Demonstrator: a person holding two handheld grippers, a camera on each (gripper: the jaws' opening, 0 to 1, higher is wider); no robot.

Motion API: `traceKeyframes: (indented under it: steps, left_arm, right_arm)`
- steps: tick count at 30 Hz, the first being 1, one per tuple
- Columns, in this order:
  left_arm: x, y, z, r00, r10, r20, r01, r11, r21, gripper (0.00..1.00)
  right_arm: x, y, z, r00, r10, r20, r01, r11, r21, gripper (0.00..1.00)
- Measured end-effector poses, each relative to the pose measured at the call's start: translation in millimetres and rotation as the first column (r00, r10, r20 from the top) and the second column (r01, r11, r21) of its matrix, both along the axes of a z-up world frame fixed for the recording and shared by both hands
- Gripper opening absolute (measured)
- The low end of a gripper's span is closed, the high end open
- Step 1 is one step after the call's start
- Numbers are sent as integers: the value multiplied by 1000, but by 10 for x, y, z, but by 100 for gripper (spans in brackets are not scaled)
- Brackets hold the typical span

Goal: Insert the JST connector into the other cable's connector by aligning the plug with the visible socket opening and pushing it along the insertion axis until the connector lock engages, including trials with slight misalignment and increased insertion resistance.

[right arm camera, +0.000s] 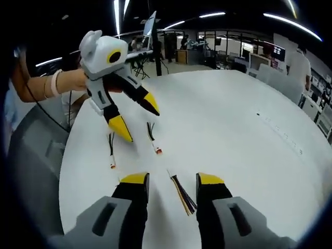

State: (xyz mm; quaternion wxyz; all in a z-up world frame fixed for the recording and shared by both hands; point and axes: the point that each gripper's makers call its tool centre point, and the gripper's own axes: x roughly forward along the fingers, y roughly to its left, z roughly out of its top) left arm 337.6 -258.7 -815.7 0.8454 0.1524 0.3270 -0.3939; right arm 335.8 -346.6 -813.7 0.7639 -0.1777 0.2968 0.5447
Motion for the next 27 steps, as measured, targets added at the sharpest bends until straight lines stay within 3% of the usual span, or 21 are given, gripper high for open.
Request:
traceKeyframes:
  steps: [9,27]
  left_arm:
    - [24,-37,-42,999,-35,0,35,999,-6,33]
    - [26,-108,-108,995,-97,-12,97,995,-13,21]
  right_arm:
    - [10,40,-97,999,46,-12,-46,999,-8,25]
    - [19,86,-272,994,109,-28,-111,993,-50,19]
